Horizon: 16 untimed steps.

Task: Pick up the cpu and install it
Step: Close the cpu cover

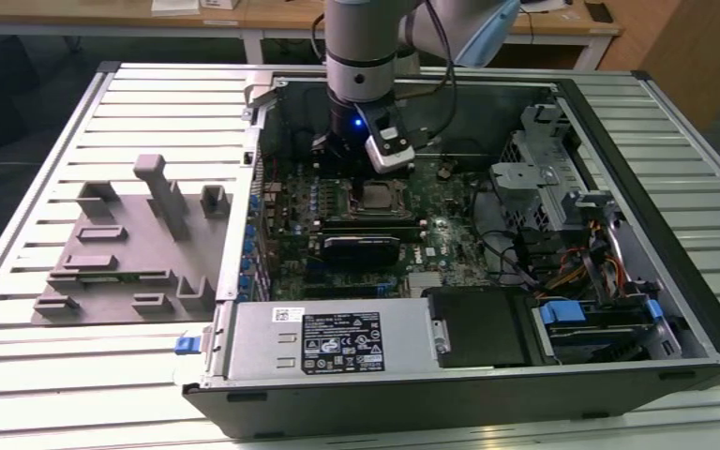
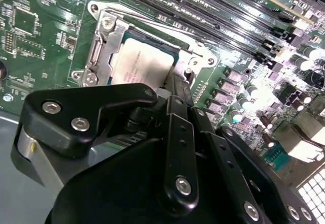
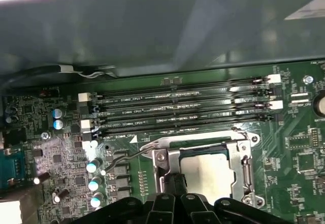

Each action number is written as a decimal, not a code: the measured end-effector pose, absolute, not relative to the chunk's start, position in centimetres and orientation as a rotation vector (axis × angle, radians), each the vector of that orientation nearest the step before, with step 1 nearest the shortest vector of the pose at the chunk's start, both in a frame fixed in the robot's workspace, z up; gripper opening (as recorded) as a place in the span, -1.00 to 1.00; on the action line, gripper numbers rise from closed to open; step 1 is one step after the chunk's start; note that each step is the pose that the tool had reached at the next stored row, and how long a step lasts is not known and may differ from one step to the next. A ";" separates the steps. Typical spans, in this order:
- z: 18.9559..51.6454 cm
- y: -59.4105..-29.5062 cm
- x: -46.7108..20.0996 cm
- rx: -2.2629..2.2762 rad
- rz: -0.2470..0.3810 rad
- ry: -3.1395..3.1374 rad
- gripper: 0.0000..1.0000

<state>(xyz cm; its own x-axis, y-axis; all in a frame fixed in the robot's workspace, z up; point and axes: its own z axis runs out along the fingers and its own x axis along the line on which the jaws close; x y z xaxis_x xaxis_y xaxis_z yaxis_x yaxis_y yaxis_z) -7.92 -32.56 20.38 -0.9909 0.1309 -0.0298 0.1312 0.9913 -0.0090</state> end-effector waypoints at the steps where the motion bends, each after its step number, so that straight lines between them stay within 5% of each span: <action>1: 20.3 -32.6 -8.0 0.205 -0.017 3.106 -0.79; 16: 19.8 -32.6 -8.0 0.205 -0.014 3.106 -0.79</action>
